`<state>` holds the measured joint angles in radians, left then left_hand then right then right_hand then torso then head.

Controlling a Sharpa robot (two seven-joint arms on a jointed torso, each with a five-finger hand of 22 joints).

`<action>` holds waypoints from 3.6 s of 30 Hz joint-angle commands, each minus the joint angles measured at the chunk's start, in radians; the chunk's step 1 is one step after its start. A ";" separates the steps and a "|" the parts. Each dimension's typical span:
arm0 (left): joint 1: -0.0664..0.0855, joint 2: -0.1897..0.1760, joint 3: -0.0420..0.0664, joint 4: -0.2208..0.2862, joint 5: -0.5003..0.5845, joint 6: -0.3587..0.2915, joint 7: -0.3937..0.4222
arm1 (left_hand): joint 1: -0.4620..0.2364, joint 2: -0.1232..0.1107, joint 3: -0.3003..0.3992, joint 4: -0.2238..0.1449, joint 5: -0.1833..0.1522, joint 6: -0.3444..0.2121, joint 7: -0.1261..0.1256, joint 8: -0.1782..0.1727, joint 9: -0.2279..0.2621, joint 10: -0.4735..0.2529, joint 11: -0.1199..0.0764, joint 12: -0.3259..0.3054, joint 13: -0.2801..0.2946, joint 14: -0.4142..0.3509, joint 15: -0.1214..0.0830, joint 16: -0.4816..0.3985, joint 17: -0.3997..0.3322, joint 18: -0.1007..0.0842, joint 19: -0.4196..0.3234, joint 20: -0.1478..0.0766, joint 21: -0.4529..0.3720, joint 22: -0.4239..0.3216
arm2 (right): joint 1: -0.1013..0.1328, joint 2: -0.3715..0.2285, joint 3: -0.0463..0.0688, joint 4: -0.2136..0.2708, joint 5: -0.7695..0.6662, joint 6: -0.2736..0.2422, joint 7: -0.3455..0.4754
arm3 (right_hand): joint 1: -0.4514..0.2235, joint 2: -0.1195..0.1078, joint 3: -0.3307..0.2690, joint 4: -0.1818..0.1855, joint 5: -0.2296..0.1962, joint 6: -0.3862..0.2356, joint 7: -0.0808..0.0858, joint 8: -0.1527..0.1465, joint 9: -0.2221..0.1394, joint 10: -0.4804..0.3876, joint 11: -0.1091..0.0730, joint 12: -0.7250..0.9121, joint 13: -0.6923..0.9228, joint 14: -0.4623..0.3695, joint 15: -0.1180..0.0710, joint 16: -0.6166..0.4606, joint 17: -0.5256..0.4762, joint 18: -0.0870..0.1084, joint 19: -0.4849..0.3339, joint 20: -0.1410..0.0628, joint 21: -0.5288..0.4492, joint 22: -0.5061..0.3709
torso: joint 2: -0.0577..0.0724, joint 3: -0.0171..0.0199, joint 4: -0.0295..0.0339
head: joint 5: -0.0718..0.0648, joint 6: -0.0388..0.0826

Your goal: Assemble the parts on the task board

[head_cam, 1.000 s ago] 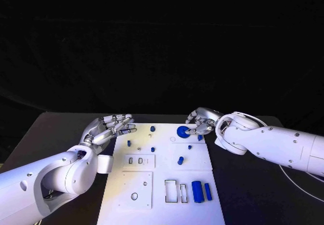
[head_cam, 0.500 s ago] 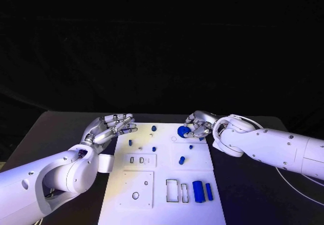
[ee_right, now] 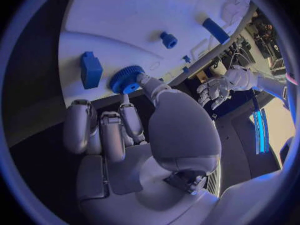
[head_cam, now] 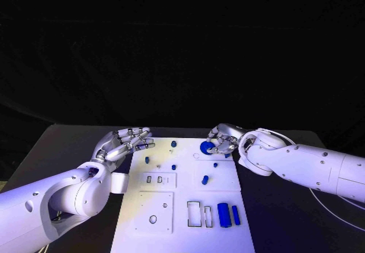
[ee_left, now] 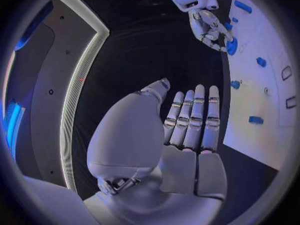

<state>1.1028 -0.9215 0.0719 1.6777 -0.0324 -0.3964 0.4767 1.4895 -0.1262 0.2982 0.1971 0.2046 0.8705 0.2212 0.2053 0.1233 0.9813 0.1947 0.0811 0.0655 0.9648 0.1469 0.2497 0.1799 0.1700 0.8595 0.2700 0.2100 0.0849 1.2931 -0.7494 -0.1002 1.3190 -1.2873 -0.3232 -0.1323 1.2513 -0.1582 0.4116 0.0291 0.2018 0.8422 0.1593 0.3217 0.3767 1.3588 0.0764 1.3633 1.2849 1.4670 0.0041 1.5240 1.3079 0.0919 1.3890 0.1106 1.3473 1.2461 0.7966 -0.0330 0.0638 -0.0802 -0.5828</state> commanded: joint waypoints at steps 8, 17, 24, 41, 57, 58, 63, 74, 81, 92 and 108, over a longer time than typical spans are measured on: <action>0.001 0.000 0.001 0.001 0.003 0.019 0.005 | -0.002 -0.006 0.007 0.000 -0.001 -0.006 0.029 -0.005 -0.001 -0.005 0.003 -0.004 -0.001 -0.001 0.005 -0.003 0.002 0.014 0.005 0.000 0.001 -0.001 | -0.014 0.002 -0.005 0.008 -0.170 -0.029 -0.012 | 0.020 0.003 0.041 -0.020 -0.016 0.065 -0.024 0.055 0.033 0.034 -0.022 0.036 0.045 0.076 -0.018 0.009 0.123 -0.025 0.016 -0.015 0.022 0.032 | 0.000 0.0002 0.0000 | 0.000 -0.001; 0.001 0.000 0.001 0.000 0.003 0.019 0.003 | -0.002 -0.006 0.007 0.000 -0.001 -0.006 0.029 -0.005 -0.001 -0.005 0.003 -0.004 -0.001 -0.001 0.005 -0.003 0.002 0.014 0.005 0.000 0.001 -0.001 | -0.018 -0.001 -0.005 0.041 -0.229 -0.111 -0.002 | 0.011 -0.001 0.050 -0.020 -0.002 0.070 -0.029 0.065 0.041 0.041 -0.027 0.042 0.053 0.077 -0.023 0.010 0.127 -0.029 0.026 -0.020 0.035 0.052 | 0.000 -0.0006 0.0012 | 0.000 0.002; 0.001 0.002 0.001 -0.001 0.003 0.019 0.003 | -0.002 -0.006 0.007 0.000 -0.001 -0.006 0.029 -0.005 -0.001 -0.005 0.003 -0.004 -0.001 -0.001 0.005 -0.003 0.002 0.014 0.005 0.000 0.001 -0.001 | -0.018 0.002 -0.004 0.090 -0.254 -0.177 0.001 | -0.005 -0.005 0.066 -0.015 0.040 0.072 -0.034 0.075 0.052 0.060 -0.031 0.059 0.078 0.077 -0.027 0.011 0.129 -0.032 0.034 -0.025 0.044 0.067 | -0.001 -0.0018 0.0026 | 0.003 0.003; 0.001 0.005 0.001 -0.001 0.003 0.017 0.005 | -0.004 -0.007 0.009 -0.001 -0.002 -0.006 0.030 -0.006 -0.002 -0.005 0.003 -0.006 -0.001 -0.001 0.005 -0.004 0.002 0.014 0.005 0.000 0.001 -0.002 | -0.016 0.126 -0.004 0.093 -0.288 -0.229 -0.018 | -0.009 -0.004 0.076 -0.013 0.057 0.071 -0.035 0.078 0.056 0.065 -0.033 0.064 0.084 0.077 -0.029 0.011 0.129 -0.035 0.042 -0.027 0.054 0.082 | 0.001 -0.0033 0.0050 | 0.015 0.001; 0.001 0.009 0.001 0.002 0.003 0.016 0.005 | -0.004 -0.007 0.011 -0.001 -0.002 -0.005 0.030 -0.006 -0.002 -0.004 0.003 -0.007 -0.001 -0.001 0.006 -0.005 0.003 0.014 0.005 0.000 0.001 -0.003 | -0.032 0.229 -0.005 -0.005 -0.284 -0.206 -0.007 | -0.012 -0.003 0.080 -0.011 0.056 0.067 -0.034 0.076 0.057 0.066 -0.032 0.064 0.085 0.078 -0.029 0.011 0.130 -0.035 0.042 -0.027 0.054 0.082 | 0.001 -0.0016 0.0033 | 0.024 -0.004; 0.001 0.009 0.001 0.003 0.003 0.015 0.005 | -0.004 -0.007 0.011 -0.001 -0.002 -0.005 0.030 -0.006 -0.002 -0.004 0.003 -0.007 -0.001 -0.001 0.006 -0.005 0.003 0.014 0.005 0.000 0.001 -0.003 | -0.033 0.233 -0.005 -0.009 -0.283 -0.204 -0.006 | -0.014 -0.004 0.081 -0.010 0.055 0.065 -0.033 0.074 0.057 0.065 -0.032 0.063 0.084 0.077 -0.029 0.011 0.130 -0.035 0.041 -0.027 0.053 0.081 | 0.001 -0.0014 0.0025 | 0.025 -0.005; 0.001 0.009 0.001 0.002 0.003 0.015 0.005 | -0.004 -0.007 0.011 -0.001 -0.002 -0.005 0.030 -0.006 -0.002 -0.004 0.003 -0.007 -0.001 -0.001 0.006 -0.005 0.003 0.014 0.005 0.000 0.001 -0.003 | -0.037 0.247 -0.006 -0.025 -0.277 -0.193 0.001 | -0.015 -0.003 0.081 -0.010 0.054 0.064 -0.033 0.074 0.057 0.065 -0.032 0.063 0.084 0.077 -0.029 0.011 0.130 -0.035 0.041 -0.027 0.053 0.081 | 0.002 0.0000 0.0012 | 0.028 -0.007; 0.002 0.010 0.001 0.002 0.003 0.015 0.004 | -0.004 -0.007 0.011 -0.001 -0.002 -0.005 0.030 -0.006 -0.002 -0.004 0.003 -0.007 -0.001 -0.001 0.006 -0.005 0.003 0.014 0.005 0.000 0.001 -0.003 | -0.041 0.262 -0.008 -0.054 -0.274 -0.170 0.001 | -0.018 -0.005 0.084 -0.009 0.049 0.059 -0.032 0.071 0.057 0.062 -0.031 0.061 0.081 0.077 -0.028 0.011 0.129 -0.034 0.039 -0.027 0.051 0.079 | 0.001 0.0001 0.0008 | 0.028 -0.009; 0.002 0.009 0.001 0.002 0.003 0.015 0.003 | -0.004 -0.007 0.011 -0.001 -0.002 -0.005 0.030 -0.006 -0.002 -0.004 0.003 -0.007 -0.001 -0.001 0.006 -0.005 0.003 0.014 0.005 0.000 0.001 -0.003 | -0.042 0.263 -0.010 -0.058 -0.272 -0.156 0.001 | -0.026 -0.009 0.085 -0.007 0.041 0.053 -0.029 0.067 0.058 0.056 -0.028 0.056 0.075 0.076 -0.026 0.010 0.125 -0.033 0.036 -0.026 0.048 0.075 | 0.002 0.0005 -0.0009 | 0.029 -0.010; 0.002 0.008 0.001 0.003 0.003 0.015 0.003 | -0.005 -0.008 0.013 -0.002 -0.002 -0.005 0.030 -0.007 -0.002 -0.003 0.003 -0.007 0.000 -0.002 0.006 -0.007 0.003 0.014 0.004 0.000 0.000 -0.003 | -0.042 0.263 -0.012 -0.057 -0.264 -0.163 0.006 | -0.046 -0.020 0.088 0.004 0.006 0.009 -0.010 0.032 0.050 0.038 -0.012 0.039 0.056 0.076 -0.012 0.009 0.123 -0.032 0.029 -0.016 0.039 0.067 | 0.002 -0.0001 0.0014 | 0.027 -0.011; 0.003 0.006 0.001 0.003 0.003 0.014 0.002 | -0.005 -0.008 0.013 -0.002 -0.002 -0.005 0.030 -0.007 -0.002 -0.003 0.003 -0.007 0.000 -0.002 0.006 -0.007 0.003 0.014 0.004 0.000 0.000 -0.003 | -0.044 0.255 -0.012 -0.050 -0.264 -0.192 0.002 | -0.049 -0.021 0.089 0.006 0.008 0.017 -0.011 0.033 0.052 0.036 -0.012 0.037 0.054 0.075 -0.011 0.009 0.122 -0.031 0.027 -0.014 0.036 0.064 | 0.002 0.0004 0.0022 | 0.028 -0.011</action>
<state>1.1039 -0.9169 0.0719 1.6777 -0.0315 -0.3952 0.4735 1.4896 -0.1262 0.3065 0.1943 0.2046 0.8705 0.2212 0.2054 0.1227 0.9813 0.1947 0.0773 0.0655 0.9648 0.1469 0.2497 0.1816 0.1700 0.8595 0.2700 0.2100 0.0824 1.2532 -0.4932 -0.1093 1.2697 -1.5477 -0.5245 -0.1229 1.2103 -0.1791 0.5011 0.0306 0.2102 0.8506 0.1488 0.3498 0.4274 1.4004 0.0629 1.4033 1.3073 1.4628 -0.0143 1.5317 1.3079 0.0768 1.4156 0.0902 1.3878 1.3076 0.7981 -0.0329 0.0650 -0.0515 -0.5936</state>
